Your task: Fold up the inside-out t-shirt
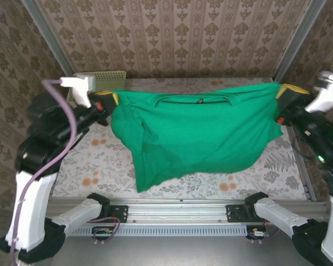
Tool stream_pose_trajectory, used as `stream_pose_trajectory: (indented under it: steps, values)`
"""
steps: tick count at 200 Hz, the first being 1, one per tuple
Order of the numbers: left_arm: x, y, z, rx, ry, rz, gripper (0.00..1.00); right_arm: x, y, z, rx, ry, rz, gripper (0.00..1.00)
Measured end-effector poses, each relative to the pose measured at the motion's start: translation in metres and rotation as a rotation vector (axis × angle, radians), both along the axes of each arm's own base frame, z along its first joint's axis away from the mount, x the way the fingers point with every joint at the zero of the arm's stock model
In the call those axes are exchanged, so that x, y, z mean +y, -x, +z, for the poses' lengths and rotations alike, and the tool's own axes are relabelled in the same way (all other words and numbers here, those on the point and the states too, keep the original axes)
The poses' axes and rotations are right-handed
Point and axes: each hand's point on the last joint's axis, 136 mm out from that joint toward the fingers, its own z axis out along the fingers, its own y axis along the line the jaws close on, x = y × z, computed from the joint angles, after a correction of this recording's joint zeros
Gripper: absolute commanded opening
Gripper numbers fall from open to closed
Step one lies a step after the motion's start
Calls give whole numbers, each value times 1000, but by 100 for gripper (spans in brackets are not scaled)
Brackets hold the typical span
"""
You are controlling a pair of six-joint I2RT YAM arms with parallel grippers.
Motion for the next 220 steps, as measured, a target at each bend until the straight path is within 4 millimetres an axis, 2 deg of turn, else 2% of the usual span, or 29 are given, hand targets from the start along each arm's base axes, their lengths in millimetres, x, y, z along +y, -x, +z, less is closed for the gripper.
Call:
stream_pose_trajectory:
  steps: [24,43,69,92,100,115,130,147,161,172,195,220]
  values:
    - [-11,-59,-74,193,-123,83,0,10,-70,-71,213,90,-59,0]
    - [-14,-95,-157,385,-246,138,0,21,-114,-140,383,146,-68,0]
    - [-14,-117,-261,625,-385,161,0,27,-138,-224,565,180,-71,0]
    - [-18,-129,-328,778,-471,160,5,29,-155,-279,676,192,-83,0]
    - [-18,-132,-348,825,-503,163,10,29,-161,-296,709,193,-88,0]
    - [-18,-142,-380,886,-559,170,29,30,-175,-323,762,196,-93,0]
    - [-17,-150,-398,908,-597,195,47,30,-186,-342,795,197,-96,0]
    - [-13,-152,-400,898,-634,234,54,30,-193,-355,818,200,-99,0]
    - [-17,-151,-392,854,-666,250,54,29,-197,-359,822,198,-102,0]
    - [-28,-148,-382,807,-678,240,54,29,-198,-359,821,194,-101,0]
    - [-53,-130,-362,723,-653,183,51,28,-205,-354,798,176,-100,0]
    - [-62,-120,-360,710,-637,155,48,24,-208,-354,796,165,-107,0]
